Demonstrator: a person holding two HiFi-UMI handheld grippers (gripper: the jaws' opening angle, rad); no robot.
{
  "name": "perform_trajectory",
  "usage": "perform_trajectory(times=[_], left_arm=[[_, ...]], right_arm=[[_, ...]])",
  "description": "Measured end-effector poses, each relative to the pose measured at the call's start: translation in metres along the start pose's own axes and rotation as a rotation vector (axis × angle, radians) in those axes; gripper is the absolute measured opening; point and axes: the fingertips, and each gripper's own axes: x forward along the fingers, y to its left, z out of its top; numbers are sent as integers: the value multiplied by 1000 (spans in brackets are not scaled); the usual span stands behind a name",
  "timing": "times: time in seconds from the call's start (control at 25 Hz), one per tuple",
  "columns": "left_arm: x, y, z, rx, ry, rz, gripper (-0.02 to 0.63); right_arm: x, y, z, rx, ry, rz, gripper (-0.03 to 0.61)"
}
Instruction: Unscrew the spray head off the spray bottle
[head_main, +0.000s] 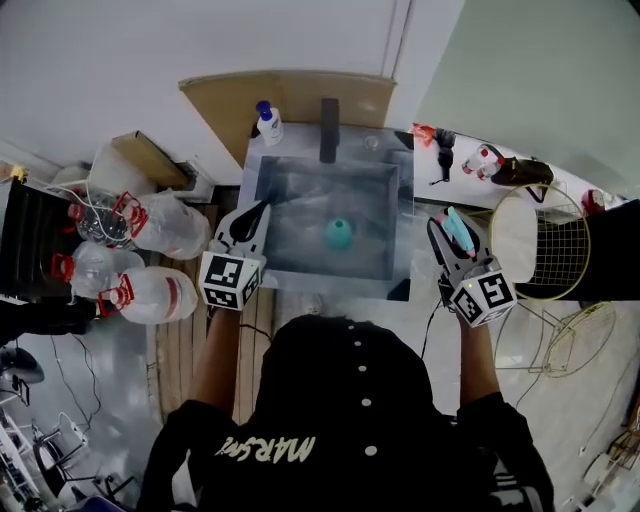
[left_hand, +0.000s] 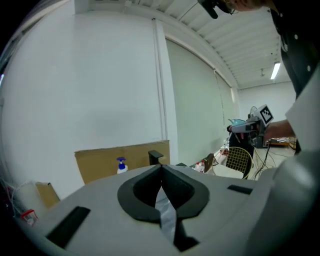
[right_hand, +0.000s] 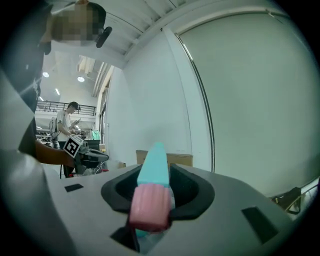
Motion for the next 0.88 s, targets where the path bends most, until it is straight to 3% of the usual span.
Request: perform_trajectory(times=[0.24,0.68,0.88], left_arm=[[-26,15,12,-64,-83,98,25],[-36,13,6,4,-78,133,26],[-35,5,8,41,-73,112,26]], right_arm=[[-21,-23,12,-2,-46,-115,164],[-31,-22,15,-11,-79,-148,163],[-31,-19,19,-22,-89,-150,163]])
